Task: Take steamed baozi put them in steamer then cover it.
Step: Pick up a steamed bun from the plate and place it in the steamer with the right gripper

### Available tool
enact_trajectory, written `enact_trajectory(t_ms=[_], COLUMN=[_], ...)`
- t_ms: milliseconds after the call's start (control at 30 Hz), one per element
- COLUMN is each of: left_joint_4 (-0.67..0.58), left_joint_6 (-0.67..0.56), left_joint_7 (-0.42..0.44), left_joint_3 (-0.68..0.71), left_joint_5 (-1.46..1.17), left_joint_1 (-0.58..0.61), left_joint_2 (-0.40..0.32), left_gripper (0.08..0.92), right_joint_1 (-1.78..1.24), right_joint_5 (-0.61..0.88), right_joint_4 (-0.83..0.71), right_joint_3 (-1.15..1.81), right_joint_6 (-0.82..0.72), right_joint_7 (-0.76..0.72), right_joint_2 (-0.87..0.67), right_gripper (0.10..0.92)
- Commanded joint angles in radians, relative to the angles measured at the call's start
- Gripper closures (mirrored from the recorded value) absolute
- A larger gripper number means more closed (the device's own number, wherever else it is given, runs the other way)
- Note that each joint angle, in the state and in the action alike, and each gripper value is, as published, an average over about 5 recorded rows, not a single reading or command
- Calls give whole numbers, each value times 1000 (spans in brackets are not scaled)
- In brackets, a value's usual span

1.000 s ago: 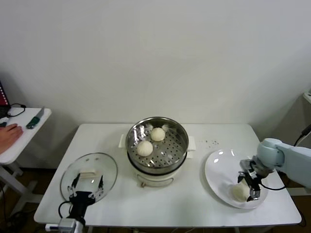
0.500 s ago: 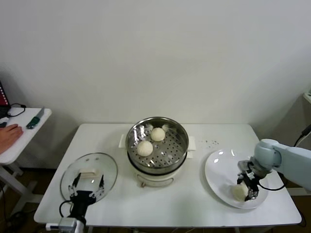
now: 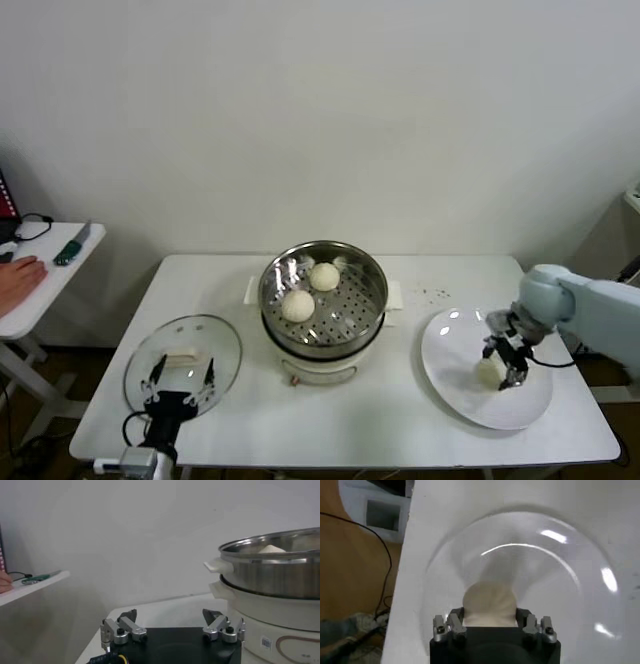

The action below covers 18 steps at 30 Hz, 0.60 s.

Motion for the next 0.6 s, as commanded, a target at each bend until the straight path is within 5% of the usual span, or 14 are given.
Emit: enact_trajectory(t_ms=[33, 600], left_joint_4=[1, -7], left_joint_6=[0, 1], left_joint_7=[-1, 2], left_joint_3=[3, 8], left_joint_5=[7, 26], left_joint_1=[3, 9], left_joint_2=[1, 7], left_gripper=[177, 177], right_joint_1=[381, 451], right_joint_5=[-4, -100], right_joint_4=[-26, -45], right_joint_3=[-169, -53], right_joint_6=[238, 598], right_joint_7=[-43, -76], right_joint_2=[163, 572], right_gripper=[349, 344])
